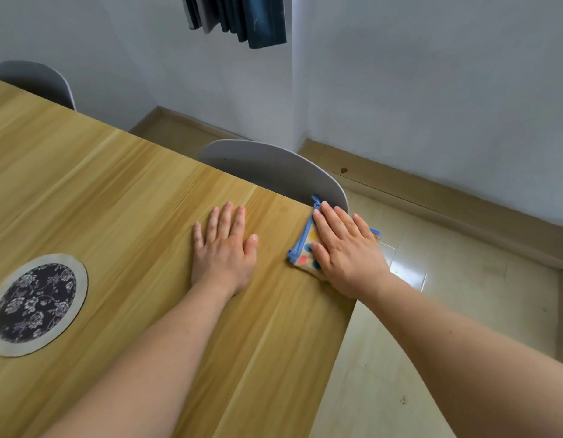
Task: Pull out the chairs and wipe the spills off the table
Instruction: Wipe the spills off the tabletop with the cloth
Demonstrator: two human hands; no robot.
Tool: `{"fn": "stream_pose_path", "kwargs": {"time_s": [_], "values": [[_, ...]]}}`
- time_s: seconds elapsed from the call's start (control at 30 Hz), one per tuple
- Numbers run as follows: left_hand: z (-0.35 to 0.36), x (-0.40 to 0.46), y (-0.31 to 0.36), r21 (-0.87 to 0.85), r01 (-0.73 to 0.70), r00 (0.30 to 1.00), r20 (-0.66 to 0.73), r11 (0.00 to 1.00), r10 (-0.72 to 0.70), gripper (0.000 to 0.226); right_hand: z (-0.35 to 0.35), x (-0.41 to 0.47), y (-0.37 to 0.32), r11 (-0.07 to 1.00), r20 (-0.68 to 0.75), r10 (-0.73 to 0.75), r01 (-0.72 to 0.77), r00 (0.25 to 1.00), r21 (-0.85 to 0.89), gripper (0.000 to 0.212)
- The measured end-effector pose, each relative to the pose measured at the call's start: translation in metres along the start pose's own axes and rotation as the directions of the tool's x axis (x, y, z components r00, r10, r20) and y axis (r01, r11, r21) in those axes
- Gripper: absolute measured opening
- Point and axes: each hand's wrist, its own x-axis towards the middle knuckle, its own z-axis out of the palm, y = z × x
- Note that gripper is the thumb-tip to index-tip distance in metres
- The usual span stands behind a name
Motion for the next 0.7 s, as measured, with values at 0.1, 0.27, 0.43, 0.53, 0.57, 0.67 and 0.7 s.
{"fn": "stream_pose_path", "kwargs": {"time_s": [0.1,0.27,0.43,0.53,0.57,0.67,0.7], "values": [[-0.001,-0.003,-0.002,0.001,0.012,1.000,0.002,1.000,-0.012,0.064,0.000,0.000,-0.003,1.000,-0.004,-0.002,0.002,1.000,-0.014,0.067],[-0.005,0.005,-0.001,0.004,0.005,1.000,-0.016,1.000,-0.005,0.064,-0.002,0.008,0.000,0.999,-0.039,0.002,-0.004,0.999,-0.044,0.067],[0.003,-0.001,-0.003,-0.003,0.010,1.000,-0.018,1.000,-0.010,0.064,0.005,0.002,-0.002,0.998,-0.039,-0.012,0.009,0.999,-0.066,0.067],[0.003,-0.002,-0.004,-0.004,0.008,1.000,-0.020,1.000,-0.008,0.064,0.004,0.002,-0.003,0.998,-0.037,-0.005,0.003,0.999,-0.056,0.067],[0.004,-0.002,-0.005,-0.003,0.006,1.000,-0.021,1.000,-0.006,0.063,0.004,0.001,-0.004,0.998,-0.036,-0.005,0.003,0.999,-0.057,0.068],[0.004,-0.003,-0.006,-0.007,-0.003,1.000,-0.021,1.000,0.003,0.063,0.005,-0.003,-0.007,0.999,-0.010,-0.010,0.010,1.000,-0.049,0.071],[0.005,-0.002,-0.006,-0.014,-0.001,1.000,-0.022,1.000,0.001,0.064,0.006,-0.005,-0.010,0.999,-0.006,-0.010,0.010,1.000,-0.051,0.071]]}}
